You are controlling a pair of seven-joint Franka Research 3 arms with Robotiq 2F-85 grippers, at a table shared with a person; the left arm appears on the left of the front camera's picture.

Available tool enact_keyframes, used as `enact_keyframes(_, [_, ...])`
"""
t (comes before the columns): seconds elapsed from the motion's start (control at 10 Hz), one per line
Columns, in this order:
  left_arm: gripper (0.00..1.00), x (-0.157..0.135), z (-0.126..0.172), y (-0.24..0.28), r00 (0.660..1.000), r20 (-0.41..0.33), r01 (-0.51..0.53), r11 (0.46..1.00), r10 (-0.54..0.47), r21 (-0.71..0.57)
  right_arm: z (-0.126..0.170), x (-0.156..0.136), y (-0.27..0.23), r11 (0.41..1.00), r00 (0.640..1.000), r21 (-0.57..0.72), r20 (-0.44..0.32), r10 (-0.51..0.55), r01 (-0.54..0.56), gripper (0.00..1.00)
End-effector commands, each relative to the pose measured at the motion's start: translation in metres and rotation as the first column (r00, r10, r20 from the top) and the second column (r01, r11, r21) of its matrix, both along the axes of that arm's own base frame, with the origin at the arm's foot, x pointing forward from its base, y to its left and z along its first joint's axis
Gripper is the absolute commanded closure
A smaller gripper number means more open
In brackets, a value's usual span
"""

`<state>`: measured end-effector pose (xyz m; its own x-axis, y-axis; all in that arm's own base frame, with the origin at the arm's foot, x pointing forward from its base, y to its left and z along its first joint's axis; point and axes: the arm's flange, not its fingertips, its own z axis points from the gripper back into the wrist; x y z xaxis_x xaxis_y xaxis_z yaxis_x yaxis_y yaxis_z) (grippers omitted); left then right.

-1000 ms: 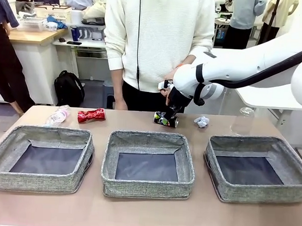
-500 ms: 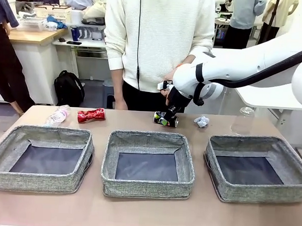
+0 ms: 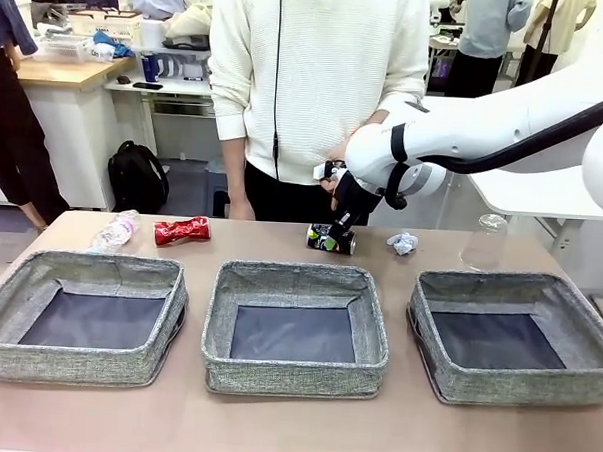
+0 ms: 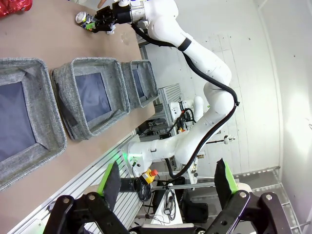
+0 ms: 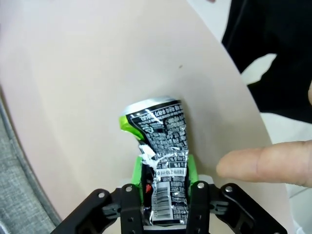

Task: Sort the waste into the appropriate baskets.
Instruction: Pick up the waste item pointed out by the person.

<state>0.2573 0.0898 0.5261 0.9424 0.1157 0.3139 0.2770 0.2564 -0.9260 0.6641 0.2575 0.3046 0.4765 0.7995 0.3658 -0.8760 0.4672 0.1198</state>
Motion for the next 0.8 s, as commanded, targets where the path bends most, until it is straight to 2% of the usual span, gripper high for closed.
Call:
enact_keyframes(0.0, [0.00,0.000,0.002,0.000,1.000,0.025,0.008,1.000,-0.007,-0.014,0.001,0.001,-0.004,0.999,0.999,0.004,0.003,0.045,-0.045,1.00])
enact_keyframes(0.2, [0.00,0.000,0.002,0.000,1.000,0.025,0.008,1.000,-0.007,-0.014,0.000,0.000,-0.003,0.998,0.998,0.010,0.002,0.061,-0.061,1.00])
enact_keyframes(0.3, [0.00,0.000,0.002,0.000,1.000,0.025,0.008,1.000,-0.007,-0.014,0.002,-0.001,-0.003,0.998,0.997,0.003,-0.028,0.068,-0.068,1.00])
enact_keyframes(0.4, [0.00,0.000,0.002,0.000,1.000,0.025,0.008,1.000,-0.007,-0.014,0.012,-0.007,-0.005,0.996,0.992,-0.011,-0.089,0.087,-0.088,1.00])
enact_keyframes(0.5, [0.00,0.000,0.002,0.000,1.000,0.025,0.008,1.000,-0.007,-0.014,0.032,-0.020,-0.012,0.997,0.983,-0.026,-0.171,0.070,-0.076,1.00])
enact_keyframes(0.7, [0.00,0.000,0.002,0.000,1.000,0.025,0.008,1.000,-0.007,-0.014,0.094,-0.065,-0.042,0.994,0.965,-0.104,-0.258,-0.050,0.023,1.00])
